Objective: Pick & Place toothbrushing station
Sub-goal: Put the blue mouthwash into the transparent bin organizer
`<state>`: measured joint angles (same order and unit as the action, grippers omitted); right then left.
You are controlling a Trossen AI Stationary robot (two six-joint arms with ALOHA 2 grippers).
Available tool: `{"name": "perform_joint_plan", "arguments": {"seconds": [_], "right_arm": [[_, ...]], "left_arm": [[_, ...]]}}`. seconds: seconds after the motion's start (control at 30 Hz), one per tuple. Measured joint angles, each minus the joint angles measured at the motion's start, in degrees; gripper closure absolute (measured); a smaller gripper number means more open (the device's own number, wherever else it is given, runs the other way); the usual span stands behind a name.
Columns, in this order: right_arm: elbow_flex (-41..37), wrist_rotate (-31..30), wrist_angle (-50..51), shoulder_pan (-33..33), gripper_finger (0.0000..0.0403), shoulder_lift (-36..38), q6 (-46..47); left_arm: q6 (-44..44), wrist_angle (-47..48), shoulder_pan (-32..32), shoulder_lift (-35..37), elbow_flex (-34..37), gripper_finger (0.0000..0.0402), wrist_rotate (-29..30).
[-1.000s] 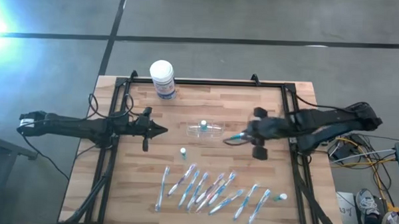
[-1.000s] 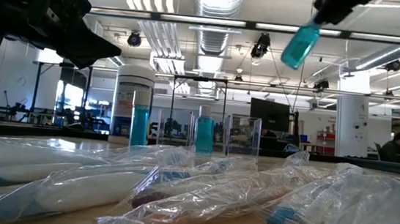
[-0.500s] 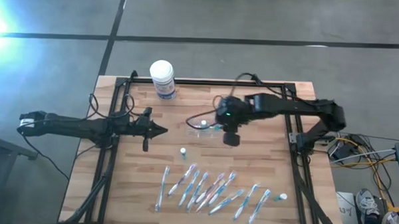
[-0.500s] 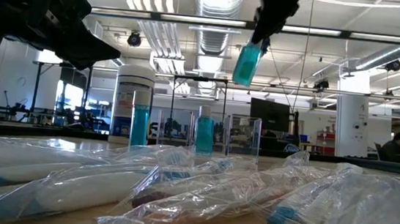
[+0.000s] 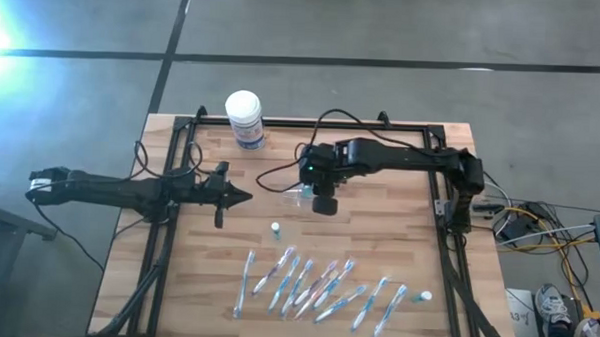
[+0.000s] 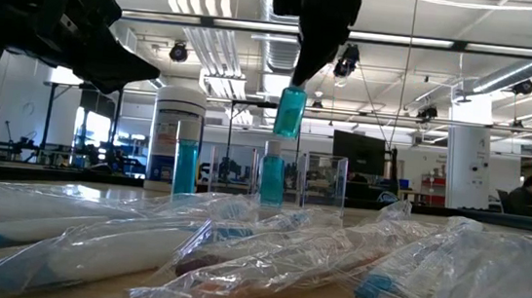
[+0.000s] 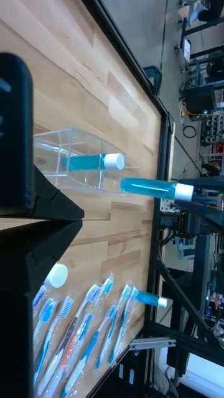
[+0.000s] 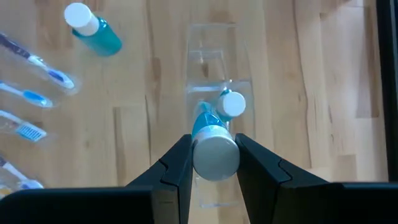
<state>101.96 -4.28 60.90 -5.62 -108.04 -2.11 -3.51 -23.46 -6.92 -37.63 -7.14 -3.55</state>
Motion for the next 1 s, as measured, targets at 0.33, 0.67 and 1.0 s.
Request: {"name": "perform_joint_plan", "arguments": {"seconds": [0.33, 0.67, 1.0], "right_arm": [[0.1, -0.2, -0.7, -0.4, 0.0310, -5.8, 0.1], [0.0, -0.4, -4.8, -0.7, 0.0310, -8.4, 0.5], [-0.6, -0.5, -7.2, -0.8, 0.0310, -8.4, 1.7]], "left_arm": [[0.0, 0.1, 0.0, 0.0, 0.0, 0.0390, 0.0], [0.0, 0.1, 0.0, 0.0, 0.0, 0.0390, 0.0], [0.0, 0.5, 0.0, 0.0, 0.0, 0.0390, 0.0]]}}
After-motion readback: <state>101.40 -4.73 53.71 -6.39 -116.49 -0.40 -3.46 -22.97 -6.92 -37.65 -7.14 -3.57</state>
